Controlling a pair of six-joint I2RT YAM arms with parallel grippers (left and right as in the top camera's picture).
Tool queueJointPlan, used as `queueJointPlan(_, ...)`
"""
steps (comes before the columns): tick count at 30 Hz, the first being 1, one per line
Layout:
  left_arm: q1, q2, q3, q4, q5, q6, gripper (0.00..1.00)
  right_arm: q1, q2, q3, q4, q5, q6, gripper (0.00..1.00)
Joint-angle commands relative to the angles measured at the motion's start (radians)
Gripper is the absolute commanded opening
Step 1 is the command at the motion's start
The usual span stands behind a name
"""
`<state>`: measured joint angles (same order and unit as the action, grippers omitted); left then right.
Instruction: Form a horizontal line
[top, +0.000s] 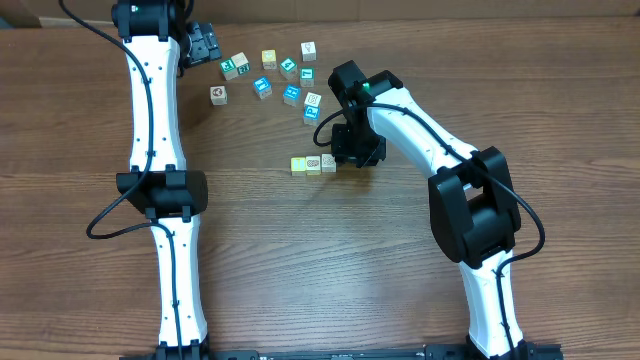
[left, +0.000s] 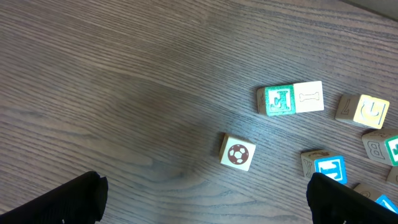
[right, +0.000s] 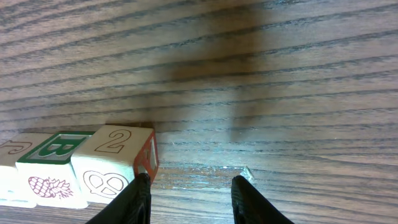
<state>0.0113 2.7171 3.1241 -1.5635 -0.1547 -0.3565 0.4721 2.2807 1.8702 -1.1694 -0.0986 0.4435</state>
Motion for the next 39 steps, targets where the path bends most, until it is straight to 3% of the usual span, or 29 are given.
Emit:
queueJointPlan(1, 0.002, -0.030, 0.018, 0.001, -0.010, 0.012, 1.00, 0.005, -0.040, 0.027, 0.012, 0.027, -0.006, 0.40)
queueJointPlan(12, 0.002, -0.030, 0.018, 0.001, -0.010, 0.012, 0.99, 0.005, -0.040, 0.027, 0.099, 0.098, -0.006, 0.43)
queueJointPlan(34, 0.002, -0.030, 0.018, 0.001, -0.010, 0.012, 1.00, 0.006, -0.040, 0.027, 0.084, 0.054, -0.007, 0.43)
queueJointPlan(39, 0.002, -0.030, 0.018, 0.001, -0.010, 0.012, 1.00, -0.003, -0.040, 0.027, 0.112, 0.150, -0.007, 0.43)
